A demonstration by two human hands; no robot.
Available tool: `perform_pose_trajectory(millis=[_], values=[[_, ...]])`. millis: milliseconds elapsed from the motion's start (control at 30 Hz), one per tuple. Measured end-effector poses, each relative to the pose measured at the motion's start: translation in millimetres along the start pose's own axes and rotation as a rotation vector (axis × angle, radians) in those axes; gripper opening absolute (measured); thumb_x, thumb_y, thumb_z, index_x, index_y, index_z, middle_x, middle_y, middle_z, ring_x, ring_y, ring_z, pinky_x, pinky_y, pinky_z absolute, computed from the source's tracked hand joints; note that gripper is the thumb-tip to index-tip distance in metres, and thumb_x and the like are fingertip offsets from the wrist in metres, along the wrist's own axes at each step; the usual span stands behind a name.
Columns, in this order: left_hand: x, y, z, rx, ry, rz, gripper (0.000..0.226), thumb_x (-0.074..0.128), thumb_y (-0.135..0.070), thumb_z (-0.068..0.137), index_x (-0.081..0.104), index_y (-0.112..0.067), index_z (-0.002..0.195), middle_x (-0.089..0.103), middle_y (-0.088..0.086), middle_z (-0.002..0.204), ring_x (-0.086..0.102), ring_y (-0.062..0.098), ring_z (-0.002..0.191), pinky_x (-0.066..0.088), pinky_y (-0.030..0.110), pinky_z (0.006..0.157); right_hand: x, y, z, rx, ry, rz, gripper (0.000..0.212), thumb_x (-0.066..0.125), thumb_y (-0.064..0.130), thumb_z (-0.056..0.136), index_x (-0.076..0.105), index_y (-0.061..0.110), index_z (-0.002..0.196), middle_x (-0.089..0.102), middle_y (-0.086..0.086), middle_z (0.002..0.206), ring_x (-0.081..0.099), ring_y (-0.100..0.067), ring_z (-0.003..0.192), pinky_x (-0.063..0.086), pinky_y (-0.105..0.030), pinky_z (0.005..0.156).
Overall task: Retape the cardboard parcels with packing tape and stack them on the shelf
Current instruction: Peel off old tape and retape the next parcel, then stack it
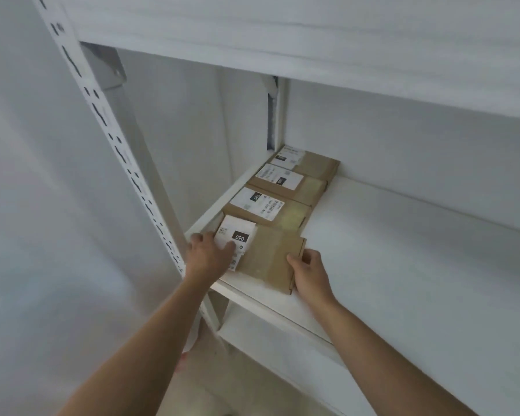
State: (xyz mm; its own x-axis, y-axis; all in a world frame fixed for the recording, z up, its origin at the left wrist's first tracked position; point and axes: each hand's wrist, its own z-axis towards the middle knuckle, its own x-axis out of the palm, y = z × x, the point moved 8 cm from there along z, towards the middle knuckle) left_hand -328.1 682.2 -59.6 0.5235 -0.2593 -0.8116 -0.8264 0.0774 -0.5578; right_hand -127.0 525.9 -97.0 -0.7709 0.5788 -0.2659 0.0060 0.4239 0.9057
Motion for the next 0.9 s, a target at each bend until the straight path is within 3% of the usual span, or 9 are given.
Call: perform_pose_trajectory(millis=[33, 133, 233, 367, 567, 733, 833, 900], values=[[0, -1, 7, 0.036, 0.026, 0.047, 0.064, 0.054, -0.048, 0.094, 0.040, -0.011, 0.144, 0.036, 0.018, 0.140, 0.038, 0.040, 0.131, 0.033, 0.048, 0.112, 8, 1, -2, -0.001, -0.011, 0.018, 0.029, 0.065, 0.037, 0.088, 0.054, 0.021, 0.109, 0.059, 0.002, 0.110, 0.063, -0.011, 0.095, 0.051, -0.024, 0.071], [-1, -8, 22, 0.149, 0.065, 0.235, 0.065, 0.047, -0.045, 0.096, 0.031, -0.004, 0.145, 0.030, 0.020, 0.141, 0.033, 0.042, 0.130, 0.031, 0.047, 0.109, 31, -10, -3, 0.031, -0.009, 0.009, 0.051, 0.067, 0.048, 0.065, 0.061, 0.030, 0.113, 0.057, -0.005, 0.123, 0.065, -0.017, 0.103, 0.057, -0.041, 0.088], [3, -16, 27, 0.241, 0.106, 0.393, 0.059, 0.038, -0.040, 0.100, 0.031, 0.000, 0.143, 0.032, 0.020, 0.141, 0.034, 0.038, 0.129, 0.037, 0.044, 0.104, 43, -14, -6, 0.015, -0.040, -0.024, 0.052, 0.064, 0.047, 0.064, 0.060, 0.032, 0.113, 0.058, -0.006, 0.123, 0.063, -0.017, 0.107, 0.054, -0.042, 0.095], [9, -16, 32, 0.293, 0.129, 0.455, 0.059, 0.034, -0.040, 0.102, 0.029, 0.001, 0.144, 0.033, 0.021, 0.140, 0.036, 0.037, 0.127, 0.040, 0.041, 0.102, 49, -7, -4, 0.022, -0.067, -0.032, 0.051, 0.062, 0.048, 0.065, 0.060, 0.032, 0.113, 0.057, -0.005, 0.123, 0.064, -0.014, 0.103, 0.054, -0.041, 0.096], [13, -7, 37, 0.322, 0.121, 0.461, 0.065, 0.026, -0.042, 0.105, 0.015, 0.001, 0.152, 0.024, 0.023, 0.150, 0.025, 0.038, 0.140, 0.027, 0.042, 0.114, 53, 3, -3, 0.037, -0.081, -0.010, 0.053, 0.063, 0.052, 0.061, 0.062, 0.031, 0.110, 0.059, -0.005, 0.122, 0.068, -0.017, 0.099, 0.060, -0.037, 0.083], [18, -5, 34, 0.328, 0.142, 0.445, 0.065, 0.017, -0.041, 0.107, 0.002, -0.003, 0.157, 0.001, 0.023, 0.164, 0.001, 0.038, 0.152, 0.009, 0.044, 0.123, 50, 12, -7, 0.029, -0.048, -0.029, 0.049, 0.068, 0.044, 0.074, 0.063, 0.026, 0.120, 0.065, 0.000, 0.121, 0.068, -0.014, 0.100, 0.059, -0.031, 0.083], [16, -20, 25, 0.369, 0.106, 0.413, 0.059, 0.021, -0.030, 0.106, 0.001, -0.010, 0.158, -0.007, 0.019, 0.165, -0.007, 0.035, 0.153, 0.002, 0.043, 0.124, 41, 15, -13, 0.053, -0.014, -0.031, 0.031, 0.060, 0.027, 0.097, 0.060, 0.016, 0.125, 0.065, 0.005, 0.116, 0.067, -0.011, 0.093, 0.051, -0.017, 0.067], [16, -36, 12, 0.428, 0.061, 0.389, 0.059, 0.026, -0.027, 0.104, 0.007, -0.012, 0.157, -0.004, 0.018, 0.165, -0.005, 0.035, 0.153, -0.001, 0.045, 0.123, 28, 10, -18, 0.077, -0.018, -0.040, 0.040, 0.054, 0.031, 0.101, 0.050, 0.014, 0.137, 0.056, 0.003, 0.126, 0.064, -0.015, 0.090, 0.048, -0.019, 0.064]])
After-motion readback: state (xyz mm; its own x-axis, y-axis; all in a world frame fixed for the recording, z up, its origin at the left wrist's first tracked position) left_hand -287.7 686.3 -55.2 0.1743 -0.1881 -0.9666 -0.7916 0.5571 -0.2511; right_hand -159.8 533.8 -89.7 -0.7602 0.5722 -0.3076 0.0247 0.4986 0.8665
